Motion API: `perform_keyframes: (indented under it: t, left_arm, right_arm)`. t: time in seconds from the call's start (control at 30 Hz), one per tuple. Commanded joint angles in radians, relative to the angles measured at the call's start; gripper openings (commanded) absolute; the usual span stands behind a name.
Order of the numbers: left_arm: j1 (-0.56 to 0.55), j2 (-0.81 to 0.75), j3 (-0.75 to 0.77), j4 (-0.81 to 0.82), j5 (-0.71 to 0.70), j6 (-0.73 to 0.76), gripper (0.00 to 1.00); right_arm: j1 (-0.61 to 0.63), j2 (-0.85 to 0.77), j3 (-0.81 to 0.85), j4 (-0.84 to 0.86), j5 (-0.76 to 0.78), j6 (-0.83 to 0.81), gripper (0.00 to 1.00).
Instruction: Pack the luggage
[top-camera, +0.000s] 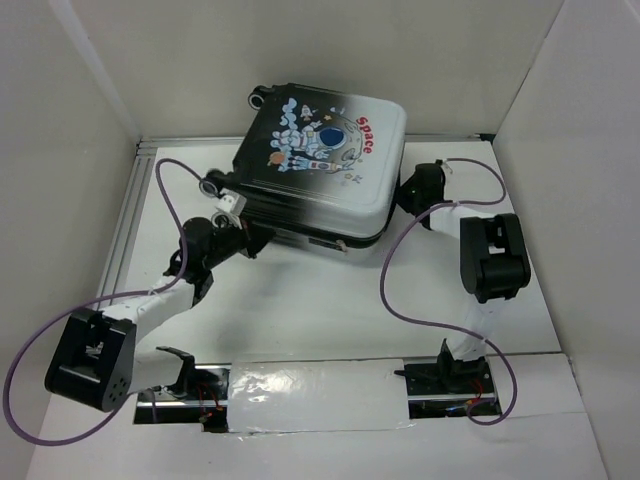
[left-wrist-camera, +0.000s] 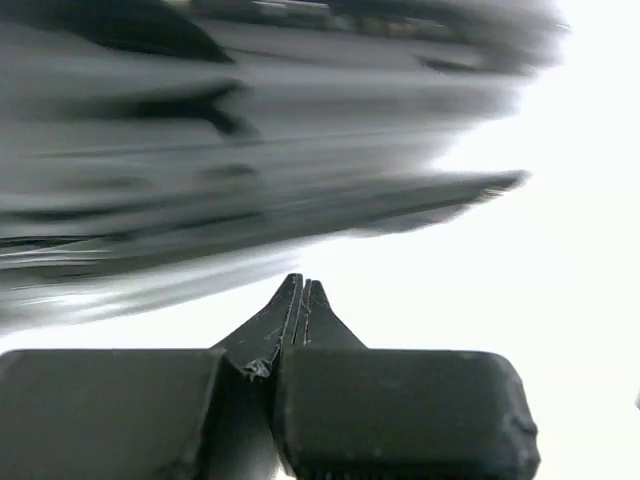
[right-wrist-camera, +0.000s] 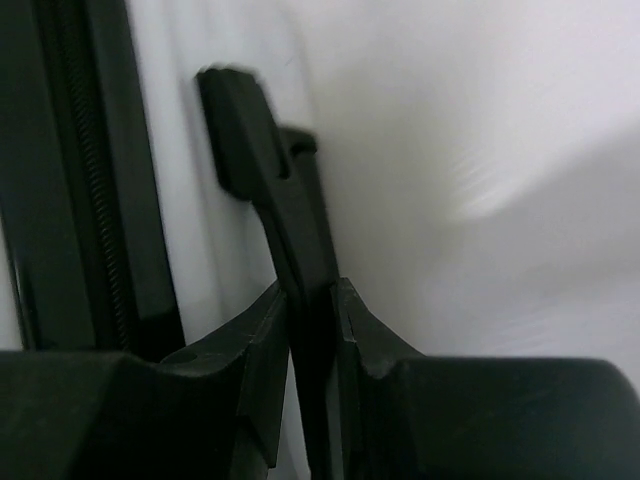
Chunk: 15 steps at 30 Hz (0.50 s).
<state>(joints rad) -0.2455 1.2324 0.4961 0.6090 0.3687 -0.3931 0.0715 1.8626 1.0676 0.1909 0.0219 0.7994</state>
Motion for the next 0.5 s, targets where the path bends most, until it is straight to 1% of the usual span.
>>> perform_keyframes:
  t: [0.0, 0.03, 0.07, 0.2, 0.23, 0.27, 0.3, 0.33, 0.37, 0.43, 0.47]
  left_arm:
    - [-0.052, -0.034, -0.008, 0.221, 0.331, -0.024, 0.00]
    - [-0.052, -0.048, -0.027, 0.221, 0.331, -0.015, 0.00]
    - [-0.066, -0.078, -0.069, 0.221, 0.308, -0.015, 0.00]
    - [-0.078, -0.140, -0.140, 0.189, 0.230, 0.003, 0.00]
    - [-0.078, -0.158, -0.140, 0.169, 0.164, 0.003, 0.00]
    - [-0.068, -0.181, -0.140, 0.096, 0.126, 0.013, 0.00]
    - [-0.051, -0.203, -0.140, 0.065, 0.093, 0.022, 0.00]
    - [-0.029, -0.240, -0.140, 0.042, 0.067, 0.031, 0.00]
    - [0.032, -0.250, -0.130, 0.028, 0.044, 0.042, 0.00]
    - [0.115, -0.251, -0.090, 0.005, 0.056, 0.024, 0.00]
    - [0.206, -0.225, -0.074, 0.005, 0.084, 0.002, 0.00]
  right_arm:
    - [0.166, 0.073, -0.057, -0.190, -0.217, 0.061, 0.00]
    - [0.166, 0.082, -0.045, -0.189, -0.217, 0.072, 0.00]
    - [0.166, 0.098, -0.044, -0.180, -0.227, 0.072, 0.00]
    - [0.166, 0.132, 0.017, -0.189, -0.237, 0.072, 0.00]
    - [0.175, 0.132, 0.032, -0.189, -0.237, 0.060, 0.00]
    - [0.175, 0.132, 0.032, -0.199, -0.237, 0.047, 0.00]
    - [0.175, 0.132, 0.043, -0.199, -0.246, 0.038, 0.00]
    - [0.175, 0.132, 0.060, -0.199, -0.246, 0.026, 0.00]
    - [0.175, 0.132, 0.072, -0.214, -0.246, -0.003, 0.00]
    - [0.175, 0.142, 0.122, -0.243, -0.272, -0.046, 0.00]
    - [0.175, 0.153, 0.143, -0.260, -0.283, -0.089, 0.00]
